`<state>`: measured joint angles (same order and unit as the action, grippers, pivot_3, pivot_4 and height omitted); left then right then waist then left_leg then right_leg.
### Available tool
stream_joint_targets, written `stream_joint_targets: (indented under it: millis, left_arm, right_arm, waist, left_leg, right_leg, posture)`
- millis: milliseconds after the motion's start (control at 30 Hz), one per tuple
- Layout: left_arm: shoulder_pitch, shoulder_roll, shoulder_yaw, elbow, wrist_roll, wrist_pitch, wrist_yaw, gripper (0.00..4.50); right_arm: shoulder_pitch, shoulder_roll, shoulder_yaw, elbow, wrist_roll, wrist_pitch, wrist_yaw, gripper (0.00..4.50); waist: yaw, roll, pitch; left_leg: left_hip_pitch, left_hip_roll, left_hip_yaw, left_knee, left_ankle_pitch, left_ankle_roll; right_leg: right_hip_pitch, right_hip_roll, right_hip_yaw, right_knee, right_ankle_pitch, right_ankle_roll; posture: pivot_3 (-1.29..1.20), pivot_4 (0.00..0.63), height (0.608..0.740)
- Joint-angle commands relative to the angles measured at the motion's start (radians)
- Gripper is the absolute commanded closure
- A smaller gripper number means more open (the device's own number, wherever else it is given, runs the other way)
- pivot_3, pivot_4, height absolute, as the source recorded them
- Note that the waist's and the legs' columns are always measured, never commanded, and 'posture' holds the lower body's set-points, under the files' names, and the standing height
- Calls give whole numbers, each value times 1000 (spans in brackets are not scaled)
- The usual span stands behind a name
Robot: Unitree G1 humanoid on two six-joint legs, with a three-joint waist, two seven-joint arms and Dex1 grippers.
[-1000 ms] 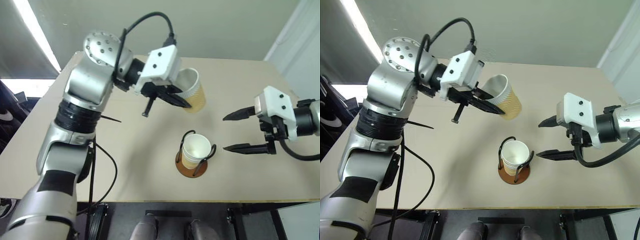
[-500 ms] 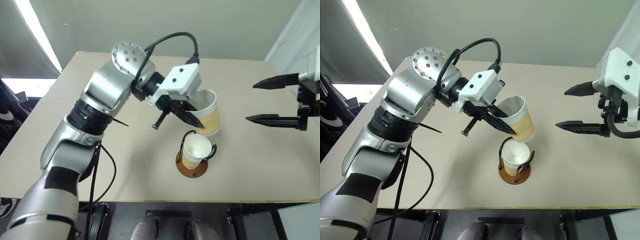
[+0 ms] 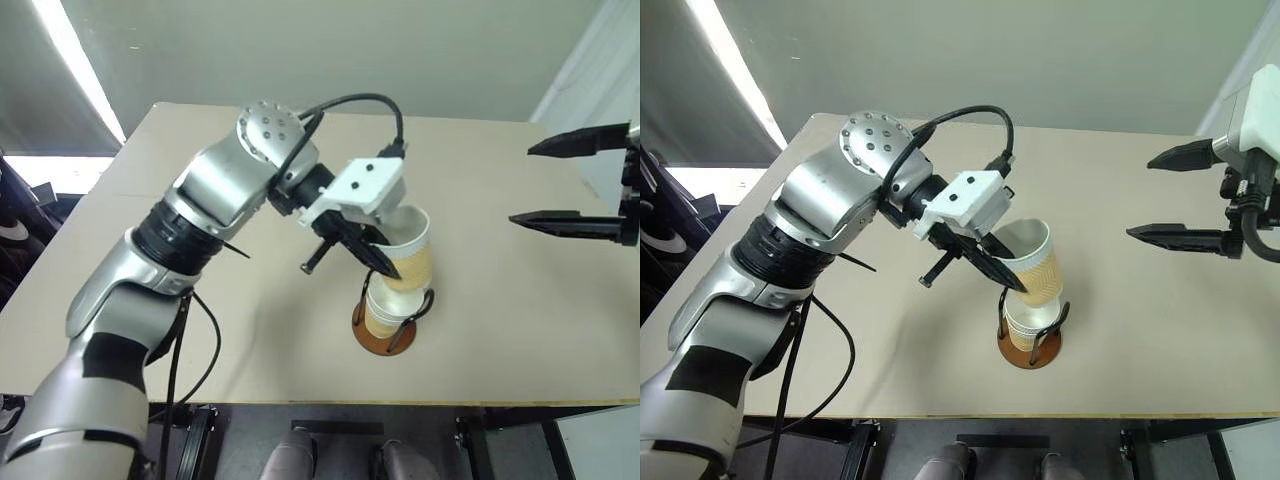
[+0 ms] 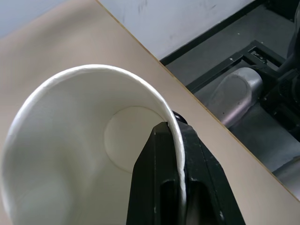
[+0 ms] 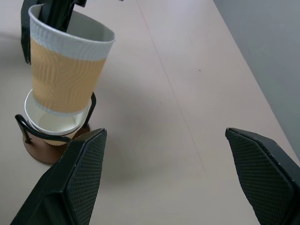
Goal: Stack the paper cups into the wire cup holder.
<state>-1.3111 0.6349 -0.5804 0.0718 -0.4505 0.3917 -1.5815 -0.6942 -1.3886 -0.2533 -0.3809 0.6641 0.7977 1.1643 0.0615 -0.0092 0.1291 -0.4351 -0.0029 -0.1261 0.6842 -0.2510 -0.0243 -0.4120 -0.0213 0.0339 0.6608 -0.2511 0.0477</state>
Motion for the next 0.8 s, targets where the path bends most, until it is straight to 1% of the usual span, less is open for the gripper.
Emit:
stream_joint_targets:
  millis: [33, 267, 500, 800]
  left_arm:
    - [1, 6, -18, -23, 8, -17, -33, 4474]
    - [23, -9, -44, 20, 55, -75, -33, 4474]
    - [26, -29, -50, 28, 73, -82, -33, 4474]
    - [13, -36, -59, 30, 72, -83, -33, 4474]
  right_arm:
    - [-14, -24, -27, 11, -11, -20, -3, 345]
    - [-8, -22, -30, 6, -8, -18, -8, 345]
    - [6, -28, -38, 1, -5, -11, -4, 345]
    - [18, -56, -82, -26, 111, 78, 69, 345]
  waist:
    - [0, 0, 0]
    - [0, 0, 0]
    - [1, 0, 0]
    - [2, 0, 0]
  left_leg:
    - [0, 0, 0, 0, 0, 0]
    - [0, 0, 0, 0, 0, 0]
    - [0, 0, 0, 0, 0, 0]
    - [0, 0, 0, 0, 0, 0]
  right_leg:
    - [0, 0, 0, 0, 0, 0]
    - [0, 0, 0, 0, 0, 0]
    - [0, 0, 0, 0, 0, 0]
    - [0, 0, 0, 0, 0, 0]
  posture:
    - [0, 150, 740]
    - [0, 150, 740]
    - [0, 150, 740]
    - [0, 150, 740]
